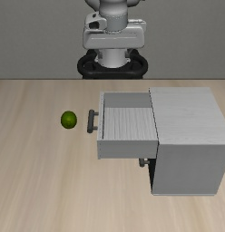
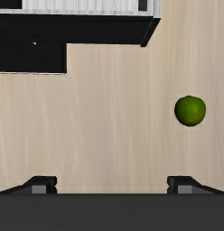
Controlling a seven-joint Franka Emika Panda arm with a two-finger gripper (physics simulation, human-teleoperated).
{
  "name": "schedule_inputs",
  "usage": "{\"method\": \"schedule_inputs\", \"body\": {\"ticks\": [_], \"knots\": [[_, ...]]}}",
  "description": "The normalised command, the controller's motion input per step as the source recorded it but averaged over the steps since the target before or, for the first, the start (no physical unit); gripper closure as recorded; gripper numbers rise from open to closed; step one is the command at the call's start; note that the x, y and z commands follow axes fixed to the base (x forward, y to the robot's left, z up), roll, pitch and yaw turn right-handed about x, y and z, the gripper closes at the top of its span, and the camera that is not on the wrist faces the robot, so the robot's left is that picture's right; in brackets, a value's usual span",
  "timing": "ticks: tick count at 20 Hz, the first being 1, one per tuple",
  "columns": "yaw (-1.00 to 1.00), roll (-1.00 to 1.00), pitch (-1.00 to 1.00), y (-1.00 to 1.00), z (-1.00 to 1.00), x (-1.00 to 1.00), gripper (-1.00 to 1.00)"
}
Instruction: Pick up the lime and place it in the top layer of the cabinet
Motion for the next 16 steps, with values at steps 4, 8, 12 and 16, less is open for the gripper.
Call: {"method": "schedule_inputs", "body": {"ticks": [4, 8, 12, 16], "knots": [[0.00, 0.00, 0.00, -1.00, 0.00, 0.00, -1.00], [0.00, 0.00, 0.00, -1.00, 0.00, 0.00, -1.00], [0.00, 0.00, 0.00, -1.00, 0.00, 0.00, -1.00], [0.00, 0.00, 0.00, -0.50, 0.00, 0.50, -1.00]]}}
